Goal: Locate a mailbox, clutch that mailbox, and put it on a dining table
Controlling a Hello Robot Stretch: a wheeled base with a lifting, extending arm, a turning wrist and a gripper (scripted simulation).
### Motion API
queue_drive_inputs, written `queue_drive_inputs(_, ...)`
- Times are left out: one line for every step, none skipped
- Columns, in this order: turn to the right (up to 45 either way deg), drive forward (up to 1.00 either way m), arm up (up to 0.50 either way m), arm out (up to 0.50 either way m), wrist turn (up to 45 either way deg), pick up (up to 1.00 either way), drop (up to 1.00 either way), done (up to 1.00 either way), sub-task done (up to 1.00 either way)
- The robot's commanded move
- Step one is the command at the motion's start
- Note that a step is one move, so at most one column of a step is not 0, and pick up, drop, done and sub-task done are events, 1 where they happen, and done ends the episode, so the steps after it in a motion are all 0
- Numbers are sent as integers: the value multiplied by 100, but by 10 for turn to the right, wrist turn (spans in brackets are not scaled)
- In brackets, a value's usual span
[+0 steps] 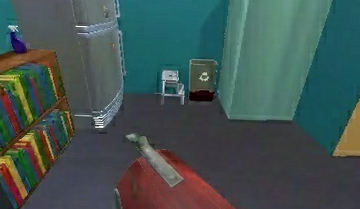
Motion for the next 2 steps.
queue_drive_inputs(360, 0, 0, 0, 0, 0, 0, 0, 0)
queue_drive_inputs(0, 55, 0, 0, 0, 0, 0, 0, 0)
